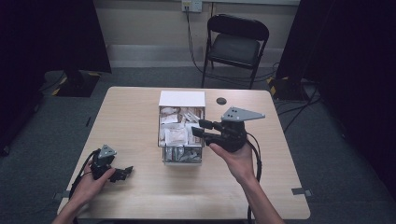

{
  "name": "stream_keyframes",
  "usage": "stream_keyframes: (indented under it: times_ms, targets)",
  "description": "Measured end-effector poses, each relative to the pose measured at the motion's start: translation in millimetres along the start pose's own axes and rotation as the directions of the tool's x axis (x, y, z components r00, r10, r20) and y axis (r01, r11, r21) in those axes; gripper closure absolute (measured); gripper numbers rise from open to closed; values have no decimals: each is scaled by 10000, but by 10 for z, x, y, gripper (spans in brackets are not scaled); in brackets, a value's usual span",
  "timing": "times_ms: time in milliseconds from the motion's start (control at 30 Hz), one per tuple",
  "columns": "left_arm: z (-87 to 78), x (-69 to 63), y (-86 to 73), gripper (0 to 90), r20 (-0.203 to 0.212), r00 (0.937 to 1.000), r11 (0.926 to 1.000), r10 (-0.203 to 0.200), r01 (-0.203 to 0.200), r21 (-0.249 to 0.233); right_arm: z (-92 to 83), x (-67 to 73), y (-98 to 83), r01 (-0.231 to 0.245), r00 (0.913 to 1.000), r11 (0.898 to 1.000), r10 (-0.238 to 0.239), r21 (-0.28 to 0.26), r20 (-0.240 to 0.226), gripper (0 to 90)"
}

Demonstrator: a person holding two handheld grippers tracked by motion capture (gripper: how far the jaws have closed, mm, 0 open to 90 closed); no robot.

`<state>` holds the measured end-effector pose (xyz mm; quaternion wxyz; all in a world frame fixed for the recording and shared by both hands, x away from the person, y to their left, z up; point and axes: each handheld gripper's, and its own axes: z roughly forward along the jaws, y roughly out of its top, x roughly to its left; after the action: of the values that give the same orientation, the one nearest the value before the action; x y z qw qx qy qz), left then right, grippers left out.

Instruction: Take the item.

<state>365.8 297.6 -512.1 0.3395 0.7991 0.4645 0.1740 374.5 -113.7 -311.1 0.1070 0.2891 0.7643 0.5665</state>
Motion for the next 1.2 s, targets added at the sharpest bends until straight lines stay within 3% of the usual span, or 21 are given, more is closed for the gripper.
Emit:
stream_keyframes:
  times_ms: [433,1200]
  targets:
    - [-1,1,0,0,5,10000,10000,22,-22,17,251,12,2,-19,9998,9977,32,684,-191,659]
    - [-2,1,0,0,5,10000,10000,25,-25,17,370,1,-18,-252,9994,9930,280,1153,-227,788]
